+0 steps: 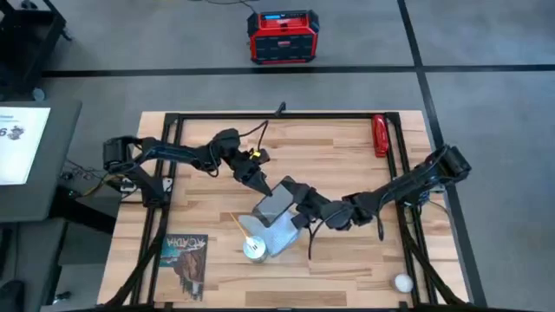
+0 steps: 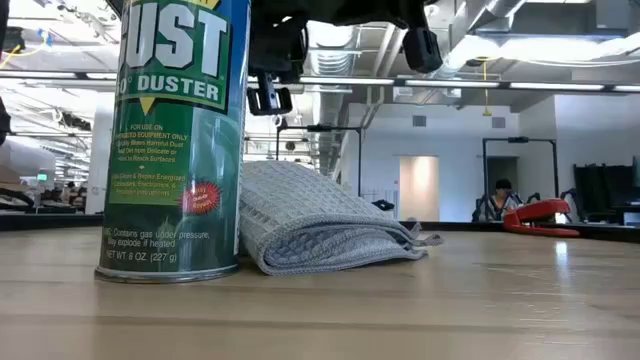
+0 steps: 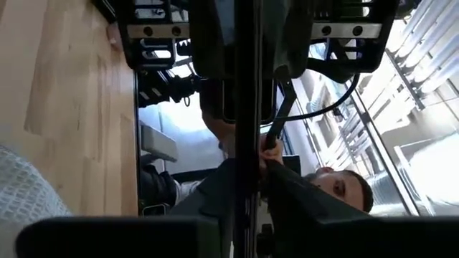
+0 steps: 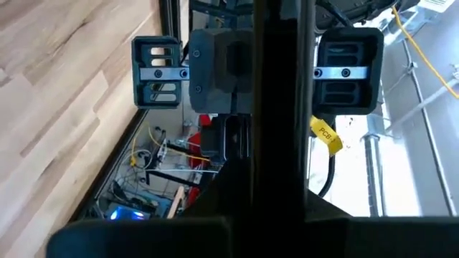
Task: Apply microfiber cloth
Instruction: Spray the front of the cellphone using the spray bottle
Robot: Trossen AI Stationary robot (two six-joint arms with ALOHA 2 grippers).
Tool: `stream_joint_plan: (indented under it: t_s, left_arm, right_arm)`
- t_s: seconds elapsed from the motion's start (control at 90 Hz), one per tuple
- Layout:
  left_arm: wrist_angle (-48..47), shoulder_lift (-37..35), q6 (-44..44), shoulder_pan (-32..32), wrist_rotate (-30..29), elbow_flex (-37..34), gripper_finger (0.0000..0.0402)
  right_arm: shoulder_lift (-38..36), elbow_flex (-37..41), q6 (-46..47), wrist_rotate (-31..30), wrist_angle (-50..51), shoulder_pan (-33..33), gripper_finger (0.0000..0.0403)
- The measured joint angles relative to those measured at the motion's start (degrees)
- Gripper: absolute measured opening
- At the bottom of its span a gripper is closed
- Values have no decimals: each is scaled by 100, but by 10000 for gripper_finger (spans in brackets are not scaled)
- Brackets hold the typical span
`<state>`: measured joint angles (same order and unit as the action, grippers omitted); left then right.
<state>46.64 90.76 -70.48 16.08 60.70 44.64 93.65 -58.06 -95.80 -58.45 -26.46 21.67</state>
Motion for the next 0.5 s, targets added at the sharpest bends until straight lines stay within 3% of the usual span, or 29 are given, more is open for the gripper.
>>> stream_joint_plan:
  t_s: [0.5]
  left_arm:
    - [-500, -4, 480, -30, -95, 20, 46]
  right_arm:
    - [4, 7, 64, 5, 51, -18, 9]
